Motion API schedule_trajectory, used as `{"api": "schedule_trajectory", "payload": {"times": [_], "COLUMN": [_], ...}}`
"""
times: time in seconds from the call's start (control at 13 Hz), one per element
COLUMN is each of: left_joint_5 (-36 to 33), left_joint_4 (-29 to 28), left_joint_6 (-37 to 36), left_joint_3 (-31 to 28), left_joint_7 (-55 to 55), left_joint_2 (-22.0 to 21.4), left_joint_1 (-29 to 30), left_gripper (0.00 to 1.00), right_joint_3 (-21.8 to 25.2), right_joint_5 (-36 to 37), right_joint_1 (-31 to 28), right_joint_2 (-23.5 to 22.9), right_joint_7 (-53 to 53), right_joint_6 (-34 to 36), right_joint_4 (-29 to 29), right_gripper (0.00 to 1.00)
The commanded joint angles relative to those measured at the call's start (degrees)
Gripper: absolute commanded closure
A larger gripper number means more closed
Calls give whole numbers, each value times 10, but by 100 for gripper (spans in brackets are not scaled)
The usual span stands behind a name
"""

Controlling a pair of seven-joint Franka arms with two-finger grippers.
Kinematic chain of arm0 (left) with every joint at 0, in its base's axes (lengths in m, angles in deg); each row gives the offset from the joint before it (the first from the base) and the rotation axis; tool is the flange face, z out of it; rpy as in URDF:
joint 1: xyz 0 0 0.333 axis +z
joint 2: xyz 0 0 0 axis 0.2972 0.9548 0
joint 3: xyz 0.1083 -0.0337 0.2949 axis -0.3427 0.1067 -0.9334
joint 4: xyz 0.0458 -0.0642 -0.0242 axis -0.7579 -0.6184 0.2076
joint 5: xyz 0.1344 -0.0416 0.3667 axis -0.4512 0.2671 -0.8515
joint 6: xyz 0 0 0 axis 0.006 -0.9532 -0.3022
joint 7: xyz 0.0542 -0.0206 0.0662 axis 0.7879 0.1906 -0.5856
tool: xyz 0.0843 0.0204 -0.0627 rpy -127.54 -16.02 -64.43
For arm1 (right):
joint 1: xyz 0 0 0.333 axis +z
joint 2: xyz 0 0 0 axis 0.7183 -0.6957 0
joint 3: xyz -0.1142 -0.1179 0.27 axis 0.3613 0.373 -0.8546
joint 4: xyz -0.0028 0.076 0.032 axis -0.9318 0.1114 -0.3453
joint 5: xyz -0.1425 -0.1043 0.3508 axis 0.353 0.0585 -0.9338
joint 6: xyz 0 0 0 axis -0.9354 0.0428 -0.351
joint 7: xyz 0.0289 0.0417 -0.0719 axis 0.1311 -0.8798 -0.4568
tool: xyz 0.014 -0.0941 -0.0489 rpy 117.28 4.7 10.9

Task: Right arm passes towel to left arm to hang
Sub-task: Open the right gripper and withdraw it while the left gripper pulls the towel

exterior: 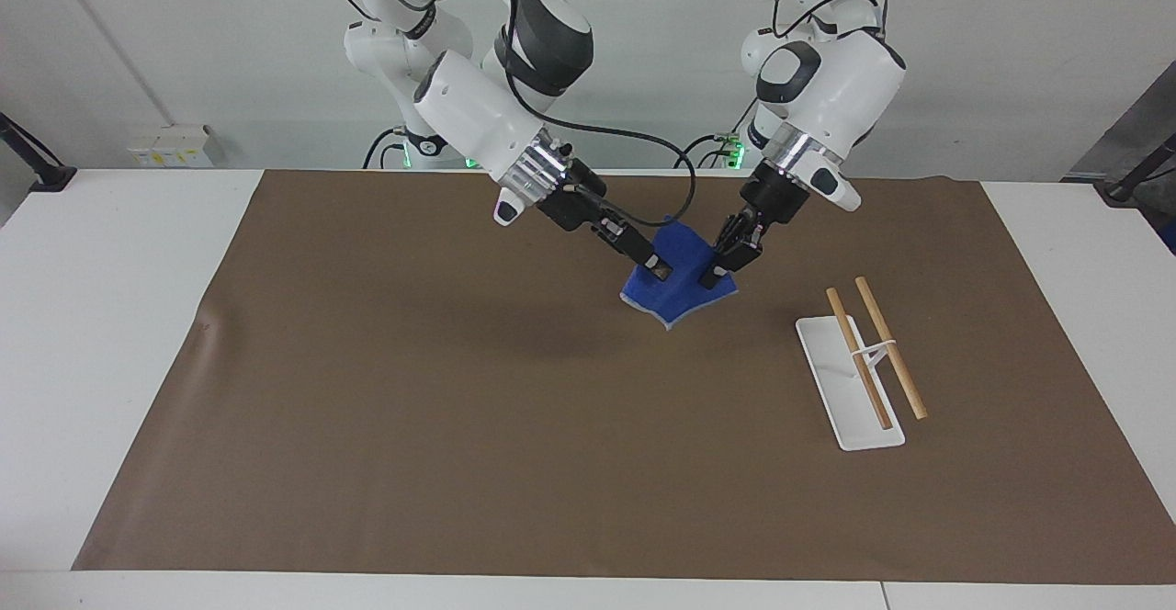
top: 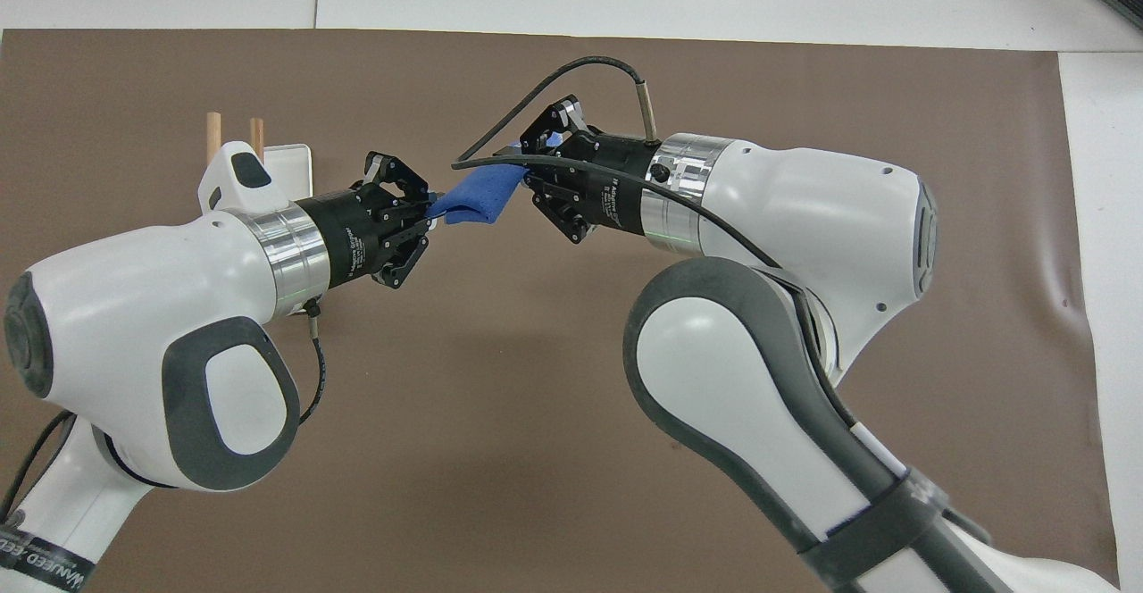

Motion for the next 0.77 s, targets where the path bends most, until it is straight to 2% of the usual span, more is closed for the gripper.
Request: {"api": "schedule_trajectory", "payload": {"times": [0.0, 0.31, 0.46, 0.69], "left_joint_5": [10, 6, 6, 5], "left_joint_4": [-2, 1, 1, 1], "left_joint_6": [10, 16, 25, 24], "left_joint_3": [-1, -5, -12, -33], "left_joint_7": [17, 79, 137, 265], "left_joint_2": [5, 9, 10, 10], "left_joint_1": [2, 11, 16, 21], "left_gripper": [100, 100, 100, 100], "right_joint_3": [-1, -1, -1, -1], "right_joint_5": [38, 73, 150, 333], "right_joint_1": [-10, -49, -89, -125], "right_joint_2": [25, 74, 97, 122], "right_joint_7": [-10, -32, -32, -54], "right_joint_6": [2, 17, 105, 254], "right_joint_4": [21, 77, 82, 75], "right_gripper": [0, 0, 0, 0]}}
